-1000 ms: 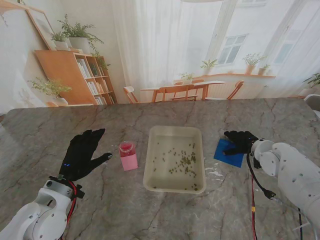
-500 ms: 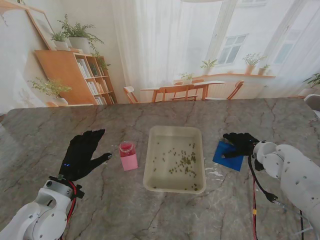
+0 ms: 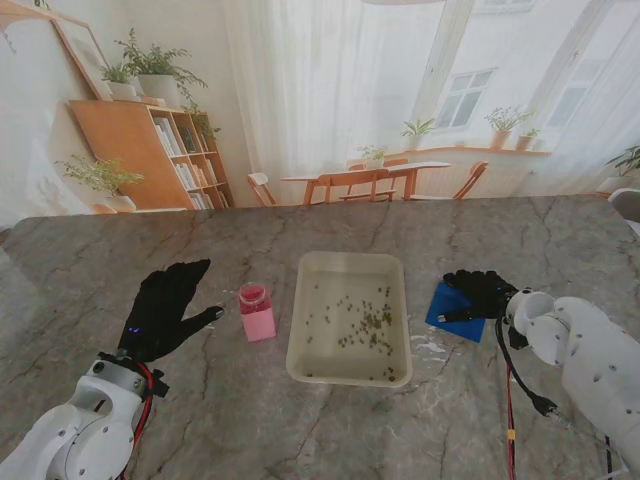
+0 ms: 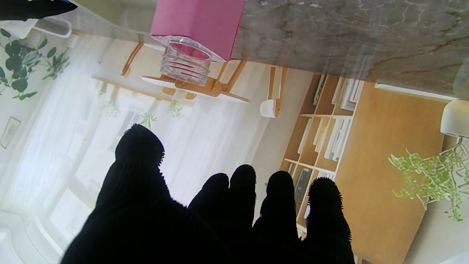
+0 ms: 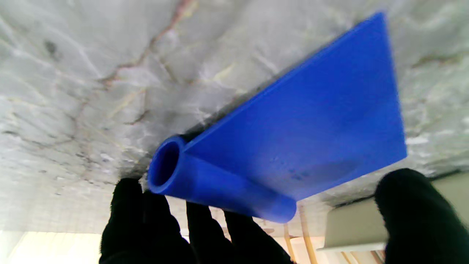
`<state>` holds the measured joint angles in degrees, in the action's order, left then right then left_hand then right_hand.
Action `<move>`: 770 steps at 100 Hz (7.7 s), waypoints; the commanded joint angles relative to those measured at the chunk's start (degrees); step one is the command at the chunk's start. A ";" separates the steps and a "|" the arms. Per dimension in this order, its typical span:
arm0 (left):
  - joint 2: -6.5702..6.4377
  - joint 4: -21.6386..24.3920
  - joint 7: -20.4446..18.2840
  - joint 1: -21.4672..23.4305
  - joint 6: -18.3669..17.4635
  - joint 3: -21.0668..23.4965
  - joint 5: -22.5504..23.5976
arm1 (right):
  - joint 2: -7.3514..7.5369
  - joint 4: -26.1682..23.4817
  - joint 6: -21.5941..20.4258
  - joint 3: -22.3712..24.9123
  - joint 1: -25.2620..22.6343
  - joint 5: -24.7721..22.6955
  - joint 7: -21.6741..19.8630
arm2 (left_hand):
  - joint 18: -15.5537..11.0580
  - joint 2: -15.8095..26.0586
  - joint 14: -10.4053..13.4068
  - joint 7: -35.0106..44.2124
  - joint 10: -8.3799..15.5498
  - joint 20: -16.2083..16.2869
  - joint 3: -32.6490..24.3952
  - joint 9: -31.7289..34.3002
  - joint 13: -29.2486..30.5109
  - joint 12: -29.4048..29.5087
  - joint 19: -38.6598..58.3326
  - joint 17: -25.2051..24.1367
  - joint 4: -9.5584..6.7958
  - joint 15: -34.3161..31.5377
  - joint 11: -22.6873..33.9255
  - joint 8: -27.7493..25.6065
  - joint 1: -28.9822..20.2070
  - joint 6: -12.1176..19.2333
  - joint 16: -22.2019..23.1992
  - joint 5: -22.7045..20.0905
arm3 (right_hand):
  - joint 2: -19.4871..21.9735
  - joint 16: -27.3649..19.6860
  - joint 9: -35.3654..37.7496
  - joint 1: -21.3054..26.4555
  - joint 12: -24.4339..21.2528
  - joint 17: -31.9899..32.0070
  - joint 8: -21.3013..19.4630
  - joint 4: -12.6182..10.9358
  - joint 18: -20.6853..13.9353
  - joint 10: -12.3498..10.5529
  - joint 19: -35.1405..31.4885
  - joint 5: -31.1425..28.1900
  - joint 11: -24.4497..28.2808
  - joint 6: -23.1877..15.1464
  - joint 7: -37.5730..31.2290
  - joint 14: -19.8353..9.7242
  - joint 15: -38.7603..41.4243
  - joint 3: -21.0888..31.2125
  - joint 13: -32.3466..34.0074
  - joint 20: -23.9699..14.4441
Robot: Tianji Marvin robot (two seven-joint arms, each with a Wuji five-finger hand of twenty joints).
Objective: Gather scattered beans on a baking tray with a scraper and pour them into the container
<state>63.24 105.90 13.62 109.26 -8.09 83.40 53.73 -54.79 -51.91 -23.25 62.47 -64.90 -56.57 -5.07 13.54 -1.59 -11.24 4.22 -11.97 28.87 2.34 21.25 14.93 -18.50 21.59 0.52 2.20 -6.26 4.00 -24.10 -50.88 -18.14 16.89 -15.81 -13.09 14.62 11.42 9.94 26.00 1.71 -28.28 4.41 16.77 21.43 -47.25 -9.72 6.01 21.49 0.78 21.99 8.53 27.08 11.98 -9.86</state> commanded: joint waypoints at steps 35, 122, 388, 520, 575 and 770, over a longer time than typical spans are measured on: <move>0.11 -0.11 0.58 0.43 0.09 0.04 -0.20 | 0.19 0.55 -0.04 -5.57 -0.92 -2.72 -0.61 | -0.01 2.96 1.01 0.14 1.30 -1.05 -0.17 1.08 0.97 -0.79 1.40 0.09 -0.45 -0.30 0.10 -0.35 -1.35 -0.46 0.54 -1.13 | -7.27 7.85 1.52 10.67 5.24 -8.88 -5.29 0.16 -0.75 -1.18 -11.88 1.52 5.52 3.44 -1.01 -7.91 15.09 -0.93 9.97 -8.28; 0.08 -0.31 0.72 0.43 -0.33 0.12 -0.01 | -0.96 12.27 3.85 -20.28 6.33 5.57 7.32 | 0.29 2.43 1.02 0.44 1.59 -0.78 -0.17 1.77 2.01 -0.96 3.04 0.82 -0.43 -0.65 0.26 -0.53 -2.32 -0.18 0.82 -1.85 | -27.31 16.25 40.59 29.42 21.98 -57.86 -14.58 12.77 -12.33 -33.33 -23.36 -23.56 60.15 -30.12 -65.27 -35.03 44.53 26.32 54.95 -13.05; 0.09 -0.49 1.53 0.58 -2.14 0.24 0.16 | -3.53 -18.97 7.17 12.22 -13.75 -3.23 6.12 | -0.11 1.98 1.10 1.42 1.68 -0.84 -0.09 4.19 4.62 -1.55 6.92 1.98 -0.31 -1.55 0.75 -1.19 -4.16 0.55 1.64 -4.65 | -32.16 10.94 32.41 24.88 10.23 -62.57 -5.90 13.88 -25.02 -23.80 -29.24 -23.22 56.34 -28.37 -70.71 -37.46 34.48 31.71 60.98 -10.12; 0.40 -0.15 3.40 1.54 -3.05 0.88 -0.18 | -7.48 -14.88 1.66 -10.11 7.84 5.22 13.28 | 0.05 2.28 1.21 1.38 1.55 -1.44 -0.09 4.97 4.85 -1.76 7.59 1.87 -0.32 -1.63 1.02 -1.25 -4.31 0.45 1.70 -4.70 | -17.06 28.21 31.02 29.64 17.09 -66.70 -16.87 10.98 -32.90 -33.30 -42.30 -20.95 62.25 -44.18 -81.69 -48.29 60.94 15.15 60.74 -30.40; 0.53 -0.14 3.21 1.52 -3.34 1.01 -1.25 | -12.93 6.09 -2.72 -36.07 24.16 9.98 23.05 | 0.02 2.30 1.12 1.37 1.55 -1.53 -0.05 5.06 4.89 -1.75 7.53 1.87 -0.30 -1.61 1.04 -1.23 -4.11 0.49 1.70 -4.70 | -18.94 27.83 27.68 34.93 12.54 -65.97 -1.37 9.72 -27.92 -26.69 -39.84 -19.70 53.04 -38.30 -70.83 -45.84 64.01 14.34 56.11 -28.12; 0.47 -0.43 2.20 0.75 -3.95 0.10 -2.28 | -9.44 5.06 -5.42 -32.96 20.80 11.47 13.40 | 0.36 2.43 0.93 1.43 1.59 -1.47 -0.08 5.34 5.80 -1.72 7.17 2.05 -0.28 -1.90 1.04 -1.22 -3.69 0.53 1.99 -5.02 | -19.46 16.23 16.57 41.84 4.16 -56.30 -10.01 7.32 -21.43 -16.10 -19.44 -6.92 27.80 -20.01 -24.21 -32.87 36.82 19.36 48.07 -15.50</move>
<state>63.61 105.54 15.87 109.86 -11.80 83.74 51.66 -64.73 -46.55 -28.58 29.51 -43.74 -45.05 9.55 13.60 -1.60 -11.20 5.56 -11.88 28.85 2.21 26.13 19.29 -19.14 28.55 2.52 2.19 -7.40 5.22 -24.42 -53.05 -17.95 18.20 -19.94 -29.87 30.99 29.92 51.76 29.28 -53.94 -36.00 10.78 -1.44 4.81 -66.95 -18.74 33.93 0.08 -25.27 -7.39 45.49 42.80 58.39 -26.13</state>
